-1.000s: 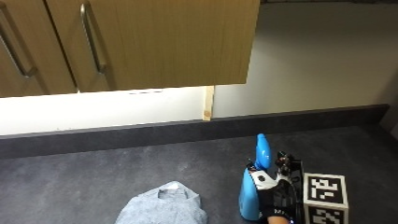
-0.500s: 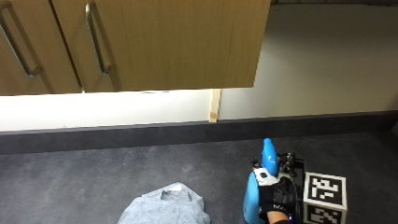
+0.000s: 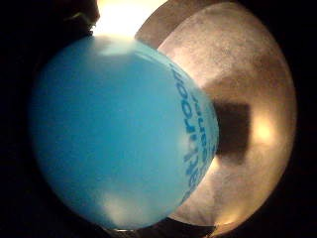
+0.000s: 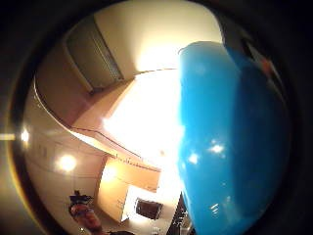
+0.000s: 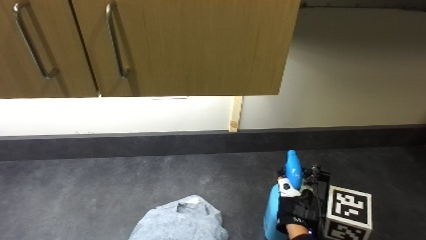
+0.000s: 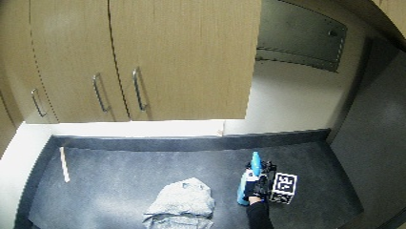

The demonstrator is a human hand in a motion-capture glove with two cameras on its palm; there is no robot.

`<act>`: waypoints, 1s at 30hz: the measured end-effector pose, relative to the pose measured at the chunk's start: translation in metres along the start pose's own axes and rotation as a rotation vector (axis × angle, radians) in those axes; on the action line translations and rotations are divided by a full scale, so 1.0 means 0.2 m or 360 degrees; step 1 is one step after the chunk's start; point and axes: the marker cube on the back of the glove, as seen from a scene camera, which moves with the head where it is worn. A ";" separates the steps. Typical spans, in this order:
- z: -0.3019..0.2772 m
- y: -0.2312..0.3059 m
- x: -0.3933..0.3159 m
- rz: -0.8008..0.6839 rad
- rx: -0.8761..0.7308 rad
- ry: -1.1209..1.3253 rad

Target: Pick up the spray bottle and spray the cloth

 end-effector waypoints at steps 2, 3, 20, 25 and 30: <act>-0.01 0.00 0.00 0.0010 0.0002 -0.0004; -0.01 0.00 0.01 0.0013 0.0002 -0.0005; -0.06 -0.20 -0.48 -0.0272 -0.0019 0.0037; -0.01 -0.16 -0.61 -0.0343 -0.0048 0.0039; 0.11 -0.07 -0.64 -0.0353 -0.0083 0.0027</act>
